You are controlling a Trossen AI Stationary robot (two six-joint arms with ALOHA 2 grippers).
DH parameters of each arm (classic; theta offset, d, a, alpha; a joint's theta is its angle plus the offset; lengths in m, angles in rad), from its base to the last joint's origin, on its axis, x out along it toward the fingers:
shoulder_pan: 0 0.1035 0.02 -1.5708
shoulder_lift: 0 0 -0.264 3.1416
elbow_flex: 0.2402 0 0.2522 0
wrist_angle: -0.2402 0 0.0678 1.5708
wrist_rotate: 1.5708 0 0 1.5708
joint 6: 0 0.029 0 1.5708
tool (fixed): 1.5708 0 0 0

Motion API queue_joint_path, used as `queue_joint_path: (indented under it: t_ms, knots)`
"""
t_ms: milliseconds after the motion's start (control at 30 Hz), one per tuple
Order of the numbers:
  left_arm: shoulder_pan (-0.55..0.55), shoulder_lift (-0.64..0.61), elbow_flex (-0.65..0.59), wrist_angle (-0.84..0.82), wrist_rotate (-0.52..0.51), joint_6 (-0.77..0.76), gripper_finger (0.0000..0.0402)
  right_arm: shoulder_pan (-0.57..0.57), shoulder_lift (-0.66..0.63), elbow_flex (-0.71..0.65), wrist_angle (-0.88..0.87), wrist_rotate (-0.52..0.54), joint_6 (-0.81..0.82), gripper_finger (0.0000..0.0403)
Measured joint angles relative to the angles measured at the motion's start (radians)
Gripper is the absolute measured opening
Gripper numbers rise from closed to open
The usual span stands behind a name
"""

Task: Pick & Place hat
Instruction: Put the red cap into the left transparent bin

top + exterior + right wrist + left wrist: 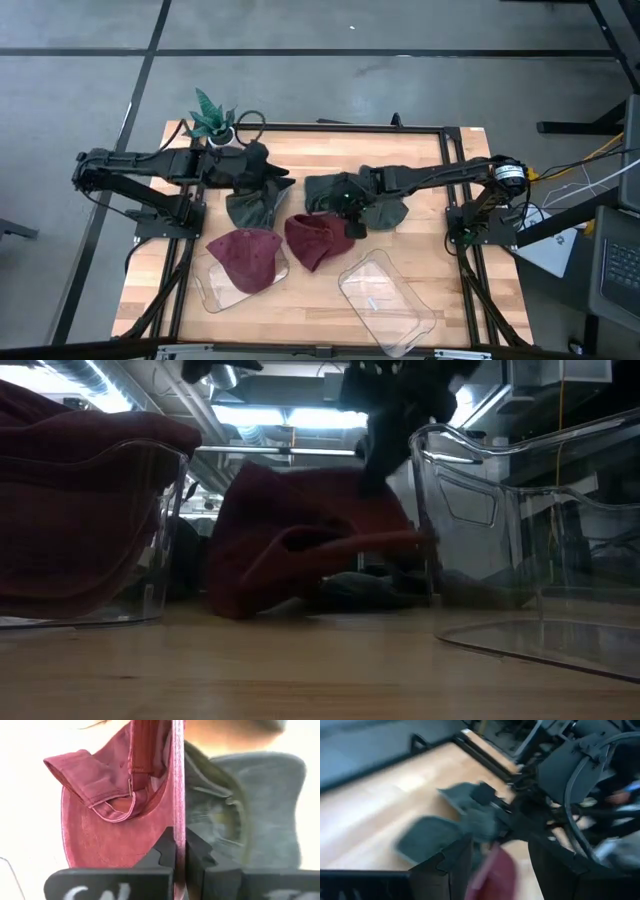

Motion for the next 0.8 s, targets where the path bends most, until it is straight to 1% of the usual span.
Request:
queue_joint_path:
  t_ms: [133, 233, 400, 500, 600, 700, 800]
  knots:
    - [0.056, 0.0, 0.0, 0.05, 0.161, -0.075, 0.0184, 0.0, 0.0, 0.124, -0.131, 0.077, -0.061, 0.0014]
    - [0.092, -0.008, 0.0, 0.061, 0.232, -0.109, 0.0184, 0.0, -0.002, 0.202, -0.208, 0.136, -0.096, 0.0014]
    - [0.147, -0.064, 0.0, 0.048, 0.239, -0.141, 0.0184, 0.0, -0.002, 0.297, -0.304, 0.242, -0.138, 0.0014]
    - [0.189, -0.112, 0.0, 0.019, 0.24, -0.202, 0.0184, 0.0, -0.002, 0.34, -0.336, 0.314, -0.154, 0.0014]
    - [0.241, -0.149, 0.0, -0.038, 0.301, -0.278, 0.0185, 0.0, -0.002, 0.369, -0.333, 0.381, -0.196, 0.0014]
    - [0.284, -0.176, 0.0, -0.064, 0.372, -0.311, 0.0185, -0.003, -0.002, 0.387, -0.33, 0.461, -0.253, 0.0014]
    - [0.302, -0.194, 0.0, -0.058, 0.388, -0.317, 0.0184, -0.014, -0.002, 0.386, -0.34, 0.546, -0.301, 0.0014]
